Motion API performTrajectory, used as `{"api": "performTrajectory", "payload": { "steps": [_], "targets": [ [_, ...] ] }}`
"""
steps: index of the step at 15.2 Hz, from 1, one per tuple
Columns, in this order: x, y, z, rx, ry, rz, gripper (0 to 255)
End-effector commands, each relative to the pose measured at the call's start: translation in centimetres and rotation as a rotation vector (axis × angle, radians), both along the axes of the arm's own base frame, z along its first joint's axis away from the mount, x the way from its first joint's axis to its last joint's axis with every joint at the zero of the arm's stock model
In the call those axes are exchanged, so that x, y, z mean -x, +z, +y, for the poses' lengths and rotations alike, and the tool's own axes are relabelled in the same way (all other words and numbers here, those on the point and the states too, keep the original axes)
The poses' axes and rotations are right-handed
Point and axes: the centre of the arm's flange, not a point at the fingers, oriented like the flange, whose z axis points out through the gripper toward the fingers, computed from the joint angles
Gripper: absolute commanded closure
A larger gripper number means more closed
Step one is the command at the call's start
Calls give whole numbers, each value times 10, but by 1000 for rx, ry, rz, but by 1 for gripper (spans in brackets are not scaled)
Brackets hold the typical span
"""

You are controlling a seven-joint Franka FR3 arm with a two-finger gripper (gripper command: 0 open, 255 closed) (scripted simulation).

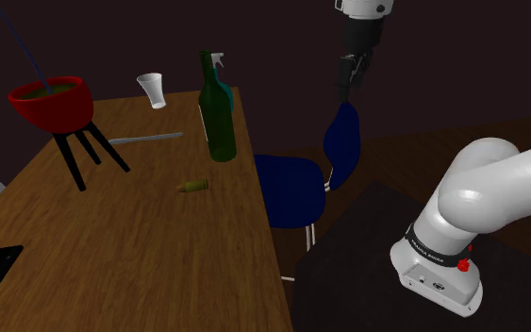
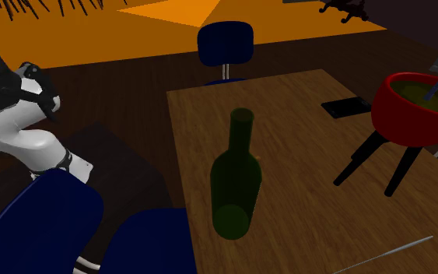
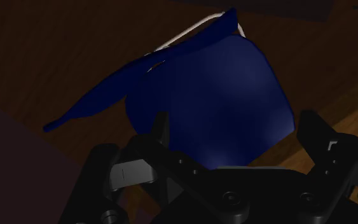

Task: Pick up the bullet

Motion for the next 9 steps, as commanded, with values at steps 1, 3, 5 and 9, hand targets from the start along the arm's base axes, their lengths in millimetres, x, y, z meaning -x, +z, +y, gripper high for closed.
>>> {"api": "performTrajectory", "payload": {
  "steps": [1,3,5,9],
  "targets": [
    [0,0,0,0,0,0,0],
    [-20,-10,14,1,44,2,0],
    [-40,-19,29,2,88,4,0],
    [-77,-39,61,4,177,8,0]
  ]
}}
